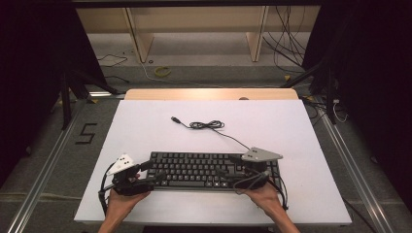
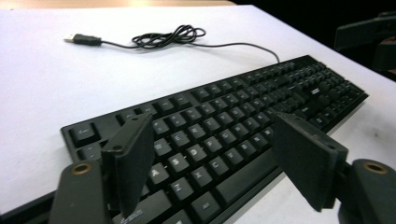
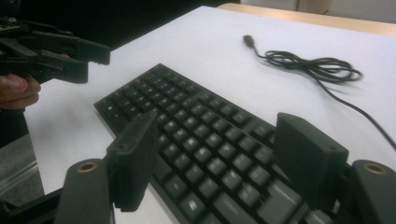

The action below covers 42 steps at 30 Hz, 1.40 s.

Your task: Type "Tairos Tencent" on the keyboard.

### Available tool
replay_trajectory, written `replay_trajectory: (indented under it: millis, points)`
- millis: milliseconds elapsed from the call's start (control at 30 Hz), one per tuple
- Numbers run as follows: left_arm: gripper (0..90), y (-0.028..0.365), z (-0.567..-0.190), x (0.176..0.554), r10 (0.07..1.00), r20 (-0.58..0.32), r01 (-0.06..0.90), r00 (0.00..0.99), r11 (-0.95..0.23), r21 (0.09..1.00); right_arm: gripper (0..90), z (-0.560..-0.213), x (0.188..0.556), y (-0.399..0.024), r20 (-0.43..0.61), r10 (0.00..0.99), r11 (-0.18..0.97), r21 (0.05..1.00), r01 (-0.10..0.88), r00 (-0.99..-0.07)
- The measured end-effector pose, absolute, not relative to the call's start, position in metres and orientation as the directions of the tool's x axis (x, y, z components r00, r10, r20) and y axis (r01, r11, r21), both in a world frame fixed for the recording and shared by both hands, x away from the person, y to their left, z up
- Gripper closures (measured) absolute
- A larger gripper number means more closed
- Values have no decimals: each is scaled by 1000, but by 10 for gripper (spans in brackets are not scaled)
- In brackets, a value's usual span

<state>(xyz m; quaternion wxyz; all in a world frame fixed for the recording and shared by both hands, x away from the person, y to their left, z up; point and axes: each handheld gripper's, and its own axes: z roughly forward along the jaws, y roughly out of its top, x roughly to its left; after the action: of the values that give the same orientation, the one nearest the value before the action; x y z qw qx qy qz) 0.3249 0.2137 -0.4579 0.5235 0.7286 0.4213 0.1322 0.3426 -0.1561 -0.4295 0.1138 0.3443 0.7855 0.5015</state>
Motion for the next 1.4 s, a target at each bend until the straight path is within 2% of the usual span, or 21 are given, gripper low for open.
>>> replay_trajectory:
  millis: [100, 300, 333, 400, 533, 600, 633, 667, 800, 833, 900, 933, 1167, 1400]
  points:
    - [329, 216, -458, 326, 762, -241, 487, 600, -109, 867, 356, -429, 349, -145, 167, 643, 286, 853, 437, -747]
    - [388, 222, -461, 329, 780, -252, 523, 572, -110, 845, 471, -428, 363, -120, 168, 620, 339, 824, 454, -767]
    - [429, 223, -462, 330, 784, -255, 535, 566, -115, 837, 518, -429, 366, -113, 166, 619, 353, 815, 460, -768]
    - [457, 224, -462, 331, 785, -257, 542, 563, -116, 832, 567, -429, 369, -107, 165, 616, 365, 807, 465, -770]
    - [572, 226, -463, 331, 791, -255, 557, 557, -127, 821, 667, -430, 374, -96, 169, 612, 380, 794, 474, -773]
    - [636, 226, -464, 332, 794, -247, 560, 555, -137, 817, 713, -431, 376, -90, 170, 602, 390, 790, 473, -780]
    - [636, 226, -464, 332, 796, -245, 566, 553, -143, 812, 713, -431, 376, -90, 170, 602, 390, 790, 473, -780]
    - [705, 226, -465, 332, 797, -244, 573, 552, -150, 805, 767, -432, 378, -83, 168, 597, 398, 787, 471, -784]
    - [774, 222, -467, 334, 803, -230, 594, 550, -182, 784, 831, -435, 382, -72, 167, 592, 413, 777, 474, -788]
    - [820, 222, -467, 334, 804, -227, 596, 550, -187, 781, 872, -439, 385, -63, 171, 590, 421, 769, 482, -789]
    - [841, 221, -467, 334, 806, -215, 593, 551, -197, 780, 886, -440, 387, -58, 174, 589, 422, 766, 484, -789]
    - [888, 220, -468, 335, 810, -206, 599, 549, -210, 773, 900, -443, 390, -49, 173, 584, 434, 759, 485, -793]
    - [894, 222, -470, 337, 816, -207, 623, 540, -222, 750, 900, -448, 397, -25, 164, 579, 468, 735, 491, -799]
    - [894, 222, -471, 338, 818, -210, 632, 535, -224, 742, 900, -456, 404, -18, 160, 594, 487, 709, 510, -789]
